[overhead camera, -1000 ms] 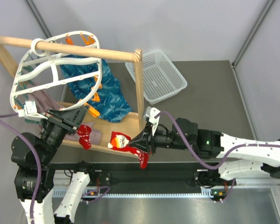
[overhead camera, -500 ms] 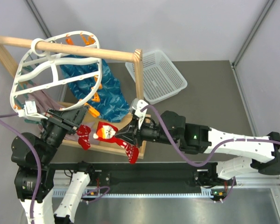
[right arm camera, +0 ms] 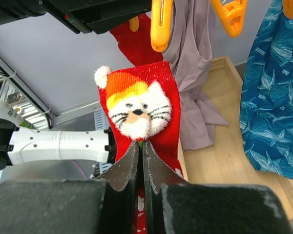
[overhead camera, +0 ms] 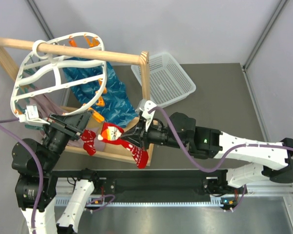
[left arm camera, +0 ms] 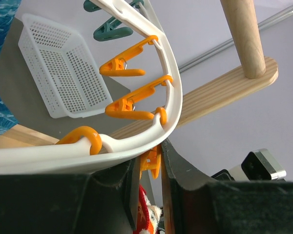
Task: Clip the socks to the hanger
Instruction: Clamp the sock onto the hanger, then reset both arms
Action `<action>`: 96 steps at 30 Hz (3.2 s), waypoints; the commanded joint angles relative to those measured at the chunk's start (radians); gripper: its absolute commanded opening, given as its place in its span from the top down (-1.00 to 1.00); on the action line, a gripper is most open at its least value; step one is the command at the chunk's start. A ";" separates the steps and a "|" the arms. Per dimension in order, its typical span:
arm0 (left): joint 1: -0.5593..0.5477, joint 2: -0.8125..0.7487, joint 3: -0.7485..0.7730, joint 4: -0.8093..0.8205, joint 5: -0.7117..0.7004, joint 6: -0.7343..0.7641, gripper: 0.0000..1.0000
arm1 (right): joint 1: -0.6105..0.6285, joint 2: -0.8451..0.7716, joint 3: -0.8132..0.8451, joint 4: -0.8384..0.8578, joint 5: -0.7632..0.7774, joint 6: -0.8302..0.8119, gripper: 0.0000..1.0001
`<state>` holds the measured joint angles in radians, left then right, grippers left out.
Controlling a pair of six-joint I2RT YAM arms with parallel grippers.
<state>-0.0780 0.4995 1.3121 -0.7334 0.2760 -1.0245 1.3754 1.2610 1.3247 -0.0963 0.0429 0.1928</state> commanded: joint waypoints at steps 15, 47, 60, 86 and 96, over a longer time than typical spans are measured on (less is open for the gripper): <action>-0.002 -0.007 -0.022 0.003 0.051 -0.006 1.00 | -0.055 0.038 0.097 0.056 -0.038 -0.015 1.00; -0.003 -0.015 -0.019 0.002 0.051 -0.002 0.76 | -0.078 0.109 0.182 0.089 -0.106 -0.006 1.00; -0.003 -0.026 -0.004 -0.008 0.037 0.023 -0.39 | -0.078 0.136 0.228 0.109 -0.113 -0.012 1.00; -0.009 -0.079 0.225 -0.412 0.078 0.452 -0.83 | -0.079 -0.044 -0.104 0.027 0.055 0.049 0.17; -0.009 -0.091 0.172 -0.408 0.193 0.468 -0.78 | -0.081 -0.164 -0.260 -0.005 0.100 0.089 0.11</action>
<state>-0.0860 0.4206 1.5173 -1.1721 0.3767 -0.5793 1.3056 1.1343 1.0916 -0.1062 0.1112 0.2584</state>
